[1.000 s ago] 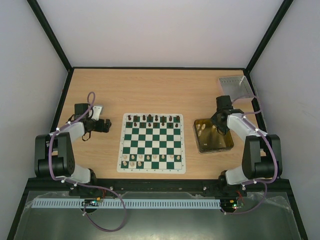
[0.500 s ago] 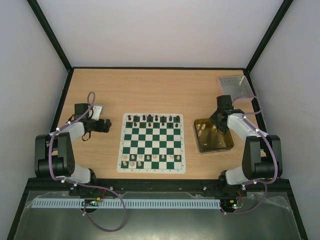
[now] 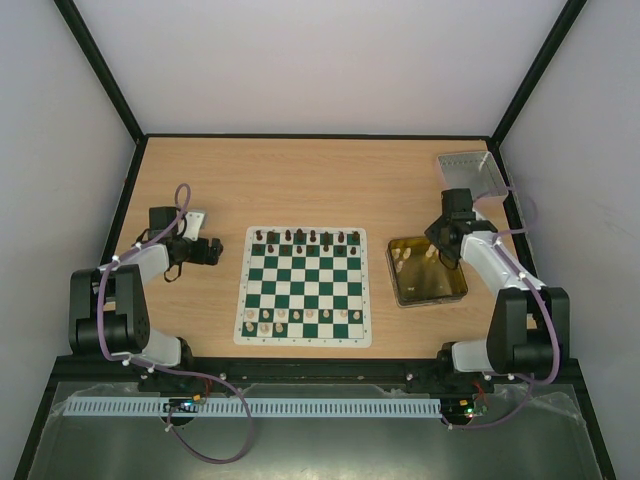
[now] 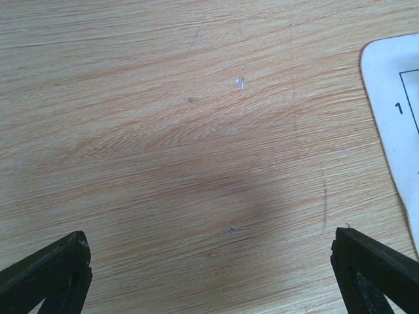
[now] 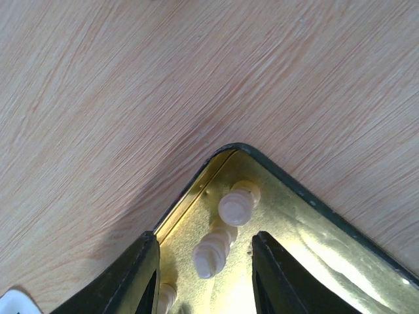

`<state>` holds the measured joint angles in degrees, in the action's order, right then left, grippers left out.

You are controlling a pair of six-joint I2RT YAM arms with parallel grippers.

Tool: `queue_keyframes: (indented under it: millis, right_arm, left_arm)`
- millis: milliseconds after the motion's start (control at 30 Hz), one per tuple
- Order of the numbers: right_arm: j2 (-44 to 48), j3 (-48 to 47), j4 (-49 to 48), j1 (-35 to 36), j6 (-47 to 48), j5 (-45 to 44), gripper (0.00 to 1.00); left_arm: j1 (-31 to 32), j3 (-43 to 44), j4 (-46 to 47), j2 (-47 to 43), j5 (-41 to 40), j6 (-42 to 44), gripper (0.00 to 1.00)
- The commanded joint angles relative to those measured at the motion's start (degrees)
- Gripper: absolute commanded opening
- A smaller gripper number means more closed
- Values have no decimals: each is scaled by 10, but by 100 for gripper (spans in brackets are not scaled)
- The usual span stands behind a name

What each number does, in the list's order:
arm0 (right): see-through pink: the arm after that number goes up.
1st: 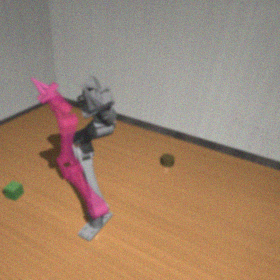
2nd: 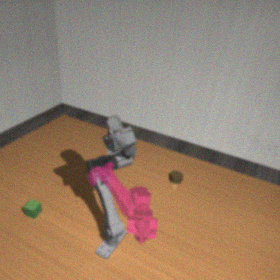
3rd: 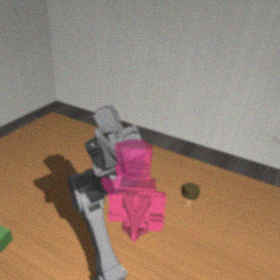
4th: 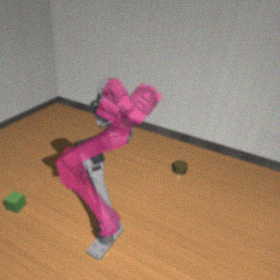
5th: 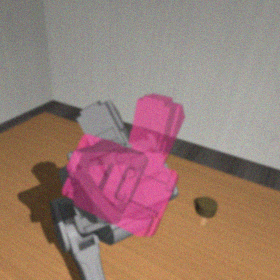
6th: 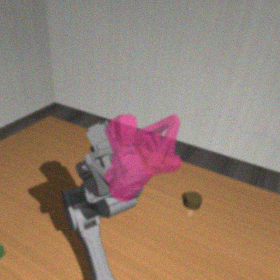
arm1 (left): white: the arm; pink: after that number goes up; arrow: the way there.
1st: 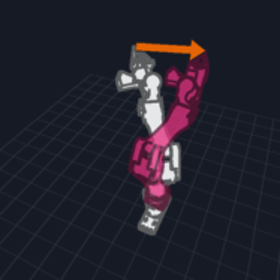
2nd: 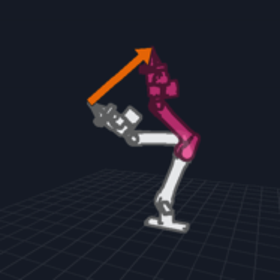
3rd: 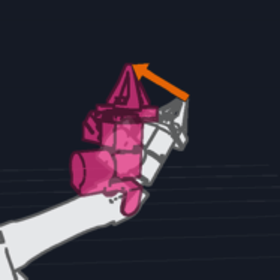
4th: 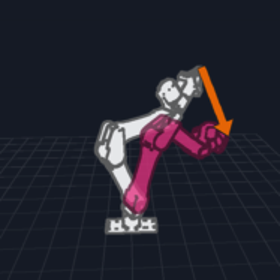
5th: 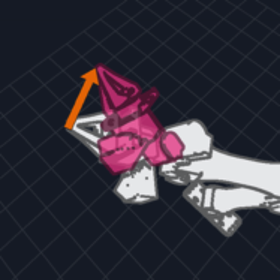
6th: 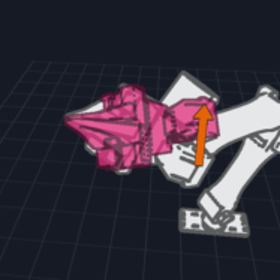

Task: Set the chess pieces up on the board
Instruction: Pick up the chess piece from the storage box.

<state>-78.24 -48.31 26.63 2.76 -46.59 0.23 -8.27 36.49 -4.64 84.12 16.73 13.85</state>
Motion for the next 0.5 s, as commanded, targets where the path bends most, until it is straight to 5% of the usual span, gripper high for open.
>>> queue_keyframes:
  millis: [0,467]
  right_arm:
    - [2,12,6,-17,-10,-7,37]
    - [-25,31,-37,-47,-16,34,36]
  left_arm:
    - [2,10,-5,4,10,6,99]
    - [2,10,-5,3,11,6,100]
